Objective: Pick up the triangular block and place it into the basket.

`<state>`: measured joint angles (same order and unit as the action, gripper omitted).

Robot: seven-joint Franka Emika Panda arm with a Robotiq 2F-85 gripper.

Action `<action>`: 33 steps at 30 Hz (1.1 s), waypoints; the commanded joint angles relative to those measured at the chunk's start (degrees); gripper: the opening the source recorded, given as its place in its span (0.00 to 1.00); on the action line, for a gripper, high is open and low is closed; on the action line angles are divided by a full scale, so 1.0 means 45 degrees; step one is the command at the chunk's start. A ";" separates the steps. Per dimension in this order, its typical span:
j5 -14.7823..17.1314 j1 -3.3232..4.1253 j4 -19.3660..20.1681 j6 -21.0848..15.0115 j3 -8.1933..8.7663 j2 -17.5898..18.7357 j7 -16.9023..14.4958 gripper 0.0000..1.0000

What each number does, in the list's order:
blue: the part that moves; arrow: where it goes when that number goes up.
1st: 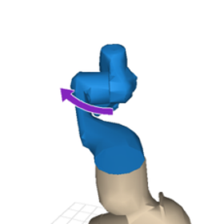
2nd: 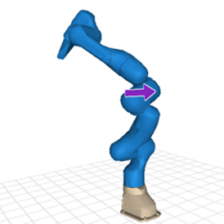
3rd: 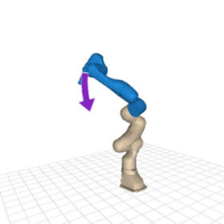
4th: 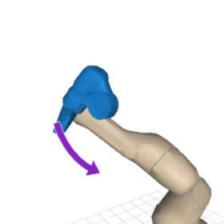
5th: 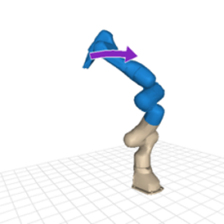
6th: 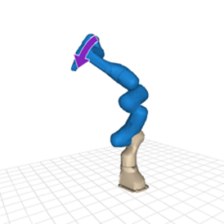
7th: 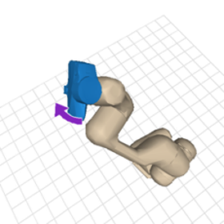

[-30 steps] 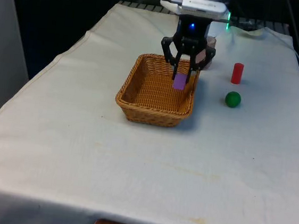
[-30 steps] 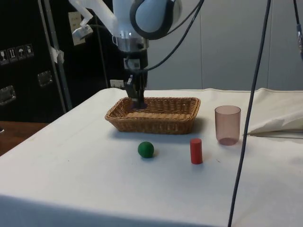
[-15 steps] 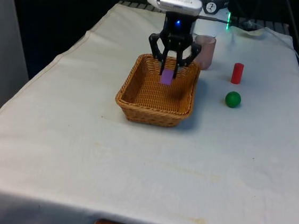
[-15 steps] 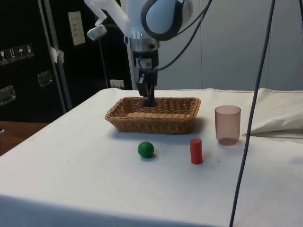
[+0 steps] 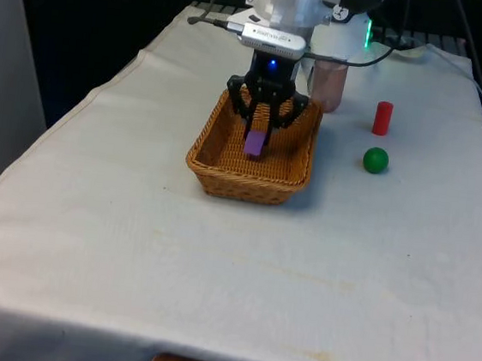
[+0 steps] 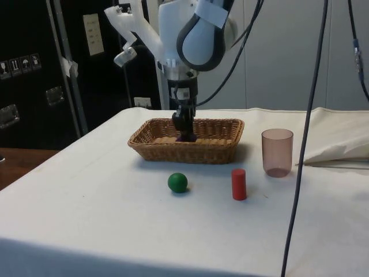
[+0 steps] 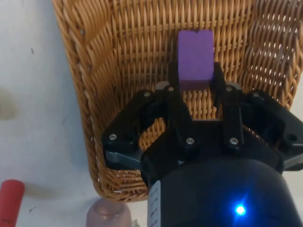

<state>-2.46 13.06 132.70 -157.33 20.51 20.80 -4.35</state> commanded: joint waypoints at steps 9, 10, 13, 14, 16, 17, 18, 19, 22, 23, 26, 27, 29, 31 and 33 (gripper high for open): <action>0.0076 -0.0038 0.0013 0.0025 -0.0064 -0.0064 -0.0051 0.50; 0.0076 -0.0038 0.0013 0.0025 -0.0064 -0.0064 -0.0051 0.56; 0.0064 -0.0025 0.0013 0.0025 -0.0051 -0.0076 -0.0038 0.74; 0.0064 -0.0025 0.0013 0.0038 -0.0051 -0.0076 -0.0038 0.79; 0.0064 -0.0025 0.0013 0.0038 -0.0051 -0.0076 -0.0038 0.84; 0.0064 -0.0025 0.0013 0.0038 -0.0051 -0.0076 -0.0038 0.88; 0.0051 -0.0025 0.0013 0.0038 -0.0051 -0.0076 -0.0025 0.93; 0.0051 -0.0025 0.0013 0.0038 -0.0051 -0.0076 -0.0025 0.98; 0.0051 -0.0025 0.0013 0.0038 -0.0051 -0.0064 -0.0025 1.00; 0.0013 0.0013 0.0013 0.0127 -0.0013 -0.0166 0.0000 1.00; 0.0000 0.0000 -0.0038 0.0127 0.0000 -0.0242 0.0000 1.00; -0.0102 0.0064 -0.0013 0.0420 0.0089 -0.0522 0.0064 1.00; -0.0140 0.0076 -0.0025 0.0573 0.0102 -0.0700 0.0089 1.00; -0.0191 0.0064 -0.0038 0.0866 0.0115 -0.0980 0.0102 1.00; -0.0051 0.0000 -0.0038 0.0942 0.0025 -0.1082 0.0000 1.00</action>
<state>-2.69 13.06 132.53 -153.09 20.63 15.93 -4.35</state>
